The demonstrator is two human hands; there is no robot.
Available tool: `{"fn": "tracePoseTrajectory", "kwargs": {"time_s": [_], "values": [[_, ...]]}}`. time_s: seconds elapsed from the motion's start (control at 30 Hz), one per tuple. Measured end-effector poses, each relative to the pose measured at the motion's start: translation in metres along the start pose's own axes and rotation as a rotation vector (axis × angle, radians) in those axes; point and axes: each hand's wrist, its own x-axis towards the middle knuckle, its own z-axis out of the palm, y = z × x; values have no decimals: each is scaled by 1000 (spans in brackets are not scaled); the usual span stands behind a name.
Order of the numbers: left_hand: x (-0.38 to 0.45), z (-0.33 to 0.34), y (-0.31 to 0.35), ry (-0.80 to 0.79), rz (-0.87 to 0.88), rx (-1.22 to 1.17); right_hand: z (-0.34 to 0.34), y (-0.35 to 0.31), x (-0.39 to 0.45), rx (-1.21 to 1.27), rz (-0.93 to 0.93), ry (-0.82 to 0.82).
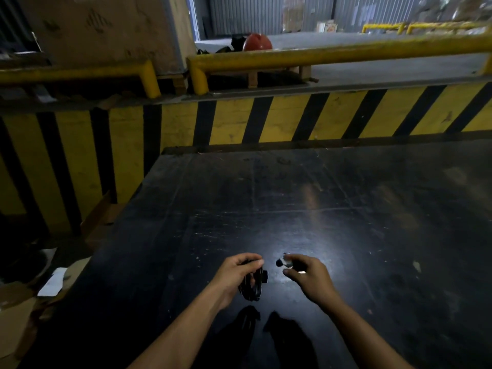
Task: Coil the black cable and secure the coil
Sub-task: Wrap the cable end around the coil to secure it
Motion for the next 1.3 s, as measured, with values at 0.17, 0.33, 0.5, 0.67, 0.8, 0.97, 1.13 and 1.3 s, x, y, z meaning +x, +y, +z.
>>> {"fn": "tracePoseTrajectory", "kwargs": {"time_s": [0.17,0.33,0.5,0.67,0.8,0.97,1.13,1.3], "values": [[4,15,31,-66,83,-17,-21,-61,4,-28,-245,60],[1,19,63,-151,215,6,-44,-89,2,-63,-327,43],[-5,17,88,-211,349,144,-65,-115,2,184,-231,-73],[-12,21,113,-175,465,207,-68,-137,7,476,-40,-24],[-17,22,117,-206,472,262,-76,-147,18,685,98,193],[-16,15,122,-228,465,170,-76,-159,15,519,-107,195],[-19,4,136,-258,447,173,-83,-163,9,328,-183,118],[-25,2,154,-273,463,249,-91,-168,5,-2,-253,-145]]}}
